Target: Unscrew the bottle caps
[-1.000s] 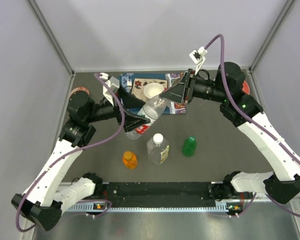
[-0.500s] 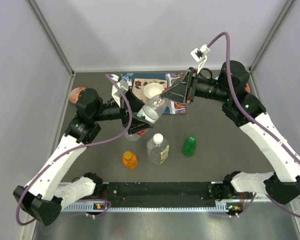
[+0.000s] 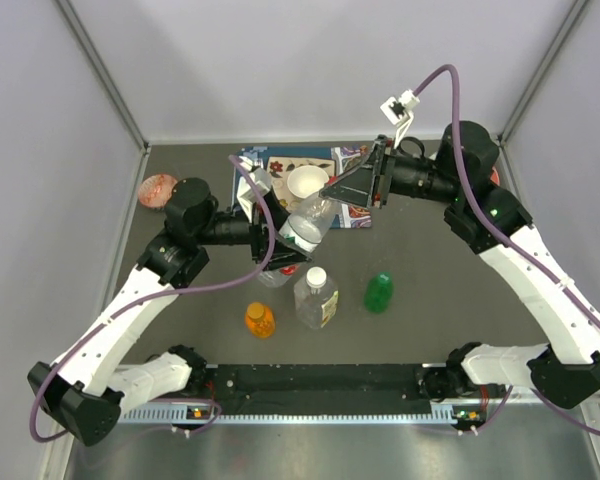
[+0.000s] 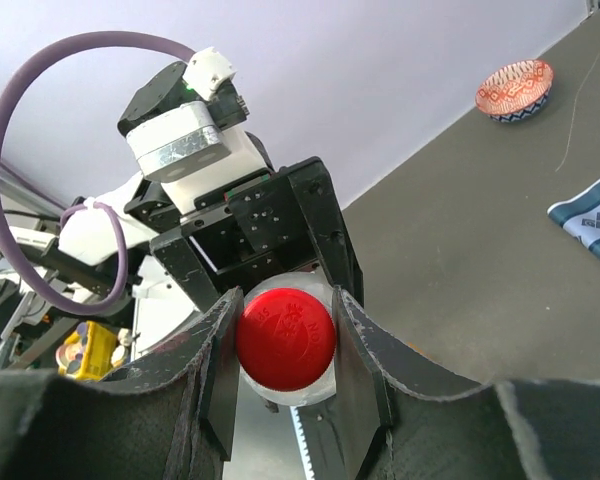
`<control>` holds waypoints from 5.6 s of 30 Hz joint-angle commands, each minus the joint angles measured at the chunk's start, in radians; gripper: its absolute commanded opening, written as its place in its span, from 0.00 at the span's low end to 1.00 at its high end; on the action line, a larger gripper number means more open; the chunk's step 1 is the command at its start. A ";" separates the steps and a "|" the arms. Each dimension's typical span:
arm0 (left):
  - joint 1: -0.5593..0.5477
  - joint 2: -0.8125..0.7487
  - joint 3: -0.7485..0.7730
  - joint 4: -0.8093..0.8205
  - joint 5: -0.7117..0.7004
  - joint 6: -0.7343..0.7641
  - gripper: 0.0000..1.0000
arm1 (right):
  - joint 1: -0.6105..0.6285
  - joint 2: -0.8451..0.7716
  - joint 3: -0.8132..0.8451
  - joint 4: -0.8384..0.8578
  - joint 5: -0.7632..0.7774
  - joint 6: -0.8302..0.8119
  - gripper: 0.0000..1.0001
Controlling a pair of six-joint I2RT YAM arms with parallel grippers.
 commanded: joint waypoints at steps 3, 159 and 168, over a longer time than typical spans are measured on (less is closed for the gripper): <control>-0.006 -0.012 -0.020 -0.017 -0.034 0.068 0.60 | -0.005 -0.052 -0.006 0.017 0.069 -0.018 0.47; -0.441 -0.035 0.075 -0.100 -1.173 0.375 0.50 | 0.155 -0.031 0.003 0.036 0.688 0.026 0.54; -0.441 -0.031 0.078 -0.100 -1.171 0.374 0.50 | 0.156 -0.011 -0.015 0.037 0.644 0.033 0.43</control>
